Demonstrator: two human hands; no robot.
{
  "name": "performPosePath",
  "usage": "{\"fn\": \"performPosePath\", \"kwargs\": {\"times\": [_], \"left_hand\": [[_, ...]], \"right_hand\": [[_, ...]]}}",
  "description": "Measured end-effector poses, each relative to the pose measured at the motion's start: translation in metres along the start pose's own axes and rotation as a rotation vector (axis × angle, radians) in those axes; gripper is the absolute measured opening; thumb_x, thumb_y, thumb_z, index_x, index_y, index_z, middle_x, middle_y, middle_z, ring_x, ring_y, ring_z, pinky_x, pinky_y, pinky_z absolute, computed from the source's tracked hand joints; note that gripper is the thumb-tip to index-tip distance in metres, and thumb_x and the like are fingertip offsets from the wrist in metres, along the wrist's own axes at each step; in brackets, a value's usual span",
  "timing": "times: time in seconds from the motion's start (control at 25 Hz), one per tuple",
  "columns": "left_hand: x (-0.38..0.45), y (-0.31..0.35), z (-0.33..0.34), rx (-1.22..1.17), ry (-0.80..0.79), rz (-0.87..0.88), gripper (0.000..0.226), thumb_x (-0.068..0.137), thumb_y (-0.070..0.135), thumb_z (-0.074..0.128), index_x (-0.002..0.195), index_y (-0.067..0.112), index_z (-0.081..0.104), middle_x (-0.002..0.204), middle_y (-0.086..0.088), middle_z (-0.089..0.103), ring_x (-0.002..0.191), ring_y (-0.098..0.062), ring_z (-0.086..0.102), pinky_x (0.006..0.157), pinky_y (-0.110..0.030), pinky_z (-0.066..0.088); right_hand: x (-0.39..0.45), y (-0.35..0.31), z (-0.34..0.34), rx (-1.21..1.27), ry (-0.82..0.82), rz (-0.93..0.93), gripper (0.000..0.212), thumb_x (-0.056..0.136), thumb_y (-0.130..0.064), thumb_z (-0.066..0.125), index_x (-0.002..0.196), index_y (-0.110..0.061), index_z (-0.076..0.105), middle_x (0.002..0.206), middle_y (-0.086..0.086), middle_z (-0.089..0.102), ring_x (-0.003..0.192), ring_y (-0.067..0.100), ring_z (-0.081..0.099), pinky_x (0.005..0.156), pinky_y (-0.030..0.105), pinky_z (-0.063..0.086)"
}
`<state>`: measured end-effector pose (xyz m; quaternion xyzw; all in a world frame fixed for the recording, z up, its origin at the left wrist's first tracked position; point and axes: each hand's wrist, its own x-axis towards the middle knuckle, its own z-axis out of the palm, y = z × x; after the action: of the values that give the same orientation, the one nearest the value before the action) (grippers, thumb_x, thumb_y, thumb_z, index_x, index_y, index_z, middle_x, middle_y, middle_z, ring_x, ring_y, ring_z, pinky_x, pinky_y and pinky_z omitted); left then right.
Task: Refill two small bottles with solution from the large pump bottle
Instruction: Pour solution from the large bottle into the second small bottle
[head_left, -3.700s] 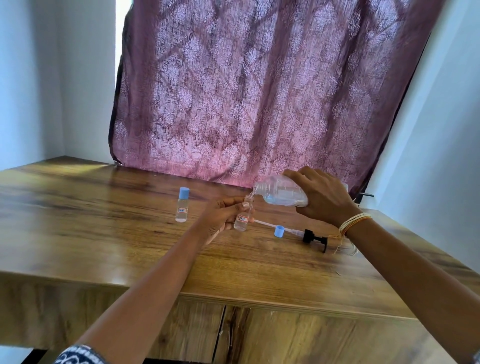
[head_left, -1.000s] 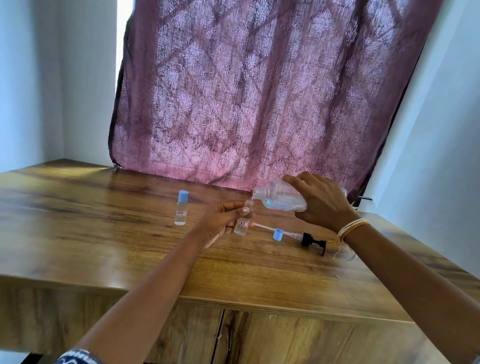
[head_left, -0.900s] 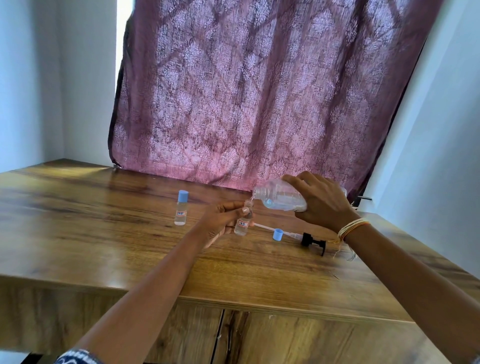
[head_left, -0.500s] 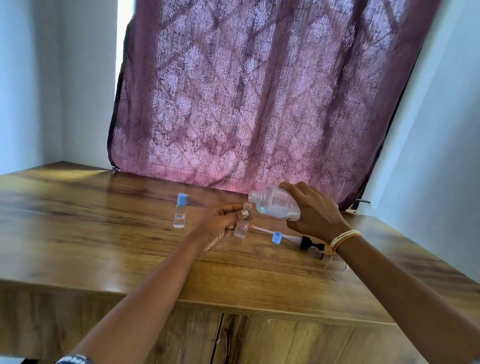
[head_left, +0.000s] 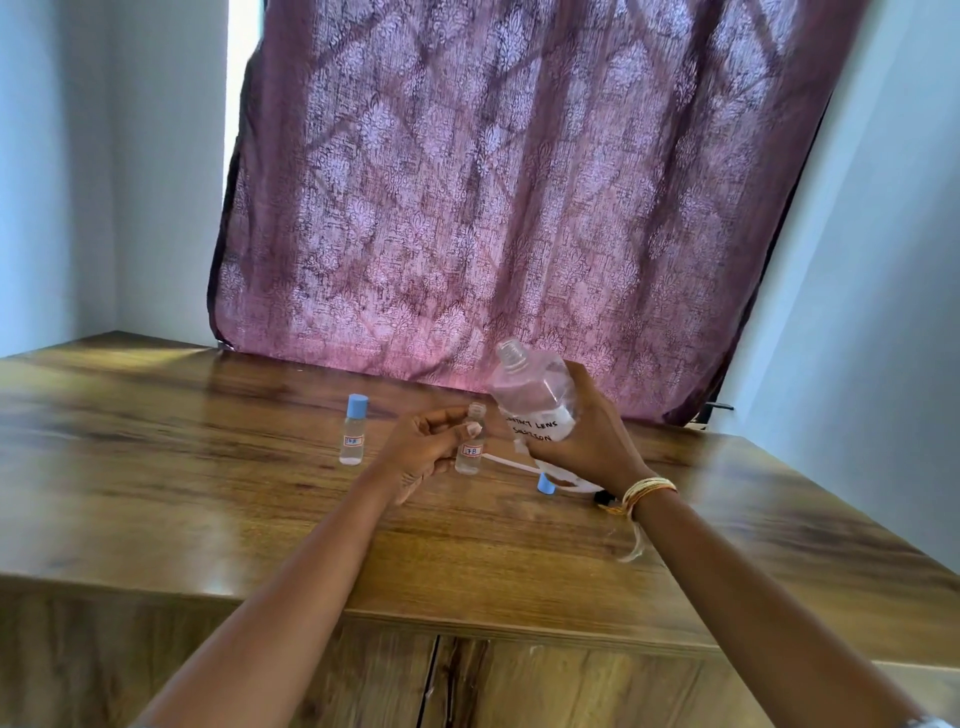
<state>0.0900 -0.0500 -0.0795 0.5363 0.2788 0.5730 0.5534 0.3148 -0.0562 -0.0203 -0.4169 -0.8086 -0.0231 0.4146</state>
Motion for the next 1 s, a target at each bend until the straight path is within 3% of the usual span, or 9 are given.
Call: {"fn": "performPosePath", "kwargs": {"times": [0.12,0.2,0.32,0.44,0.56,0.64,0.88,1.0], "left_hand": [[0.001,0.0,-0.005,-0.004,0.017,-0.002,0.045,0.069,0.014,0.073,0.113,0.006,0.066,0.076,-0.003,0.077,0.073,-0.015,0.074,0.077,-0.042,0.059],[0.002,0.0,-0.009,-0.006,0.041,0.003,0.043,0.068,0.016,0.075,0.11,0.009,0.07,0.086,-0.009,0.077,0.078,-0.019,0.074,0.077,-0.043,0.06],[0.002,0.0,-0.014,-0.001,0.093,0.002,0.037,0.065,0.02,0.077,0.101,0.015,0.074,0.107,-0.023,0.071,0.097,-0.034,0.066,0.089,-0.054,0.053],[0.0,0.001,-0.019,0.02,0.158,-0.004,0.049,0.062,0.024,0.079,0.108,0.008,0.071,0.117,-0.035,0.061,0.101,-0.04,0.053,0.096,-0.064,0.04],[0.001,0.0,-0.024,0.038,0.203,0.006,0.05,0.071,0.019,0.076,0.117,0.001,0.065,0.111,-0.025,0.069,0.101,-0.039,0.063,0.091,-0.06,0.048],[0.003,-0.001,-0.028,0.049,0.253,0.01,0.041,0.079,0.013,0.073,0.117,0.0,0.065,0.1,-0.016,0.073,0.088,-0.029,0.071,0.082,-0.051,0.056],[0.009,-0.003,-0.035,0.045,0.383,0.043,0.015,0.08,0.011,0.074,0.094,0.016,0.072,0.088,-0.007,0.075,0.076,-0.02,0.071,0.068,-0.038,0.06],[0.011,-0.005,-0.038,0.038,0.409,0.041,0.014,0.078,0.011,0.075,0.091,0.018,0.073,0.089,-0.007,0.076,0.078,-0.02,0.073,0.07,-0.039,0.061]], "right_hand": [[0.006,-0.007,0.01,0.16,0.053,0.061,0.088,0.056,-0.035,0.09,0.127,-0.026,0.038,0.104,-0.006,0.066,0.086,0.011,0.069,0.071,0.038,0.059],[0.013,-0.01,0.018,0.257,0.072,0.129,0.087,0.056,-0.031,0.091,0.125,-0.022,0.039,0.107,-0.005,0.065,0.092,0.012,0.068,0.075,0.039,0.059],[0.025,-0.011,0.03,0.457,0.082,0.252,0.084,0.058,-0.015,0.091,0.125,-0.019,0.041,0.107,-0.001,0.064,0.094,0.015,0.068,0.079,0.039,0.059],[0.032,-0.008,0.047,0.571,0.086,0.299,0.08,0.06,-0.008,0.09,0.124,-0.014,0.042,0.106,0.001,0.064,0.094,0.014,0.067,0.074,0.026,0.059],[0.032,-0.005,0.07,0.602,0.096,0.344,0.081,0.059,-0.009,0.091,0.124,-0.012,0.042,0.109,0.006,0.065,0.095,0.015,0.067,0.075,0.028,0.059],[0.031,-0.001,0.083,0.633,0.103,0.362,0.081,0.06,-0.008,0.09,0.125,-0.012,0.042,0.111,0.009,0.065,0.097,0.021,0.067,0.076,0.032,0.06],[0.048,0.0,0.106,0.639,0.063,0.332,0.083,0.061,-0.002,0.089,0.128,-0.011,0.04,0.112,0.007,0.061,0.097,0.017,0.065,0.071,0.02,0.057],[0.054,0.002,0.107,0.663,0.026,0.344,0.083,0.062,-0.001,0.088,0.13,-0.008,0.039,0.121,0.017,0.06,0.108,0.029,0.063,0.086,0.037,0.057]]}}
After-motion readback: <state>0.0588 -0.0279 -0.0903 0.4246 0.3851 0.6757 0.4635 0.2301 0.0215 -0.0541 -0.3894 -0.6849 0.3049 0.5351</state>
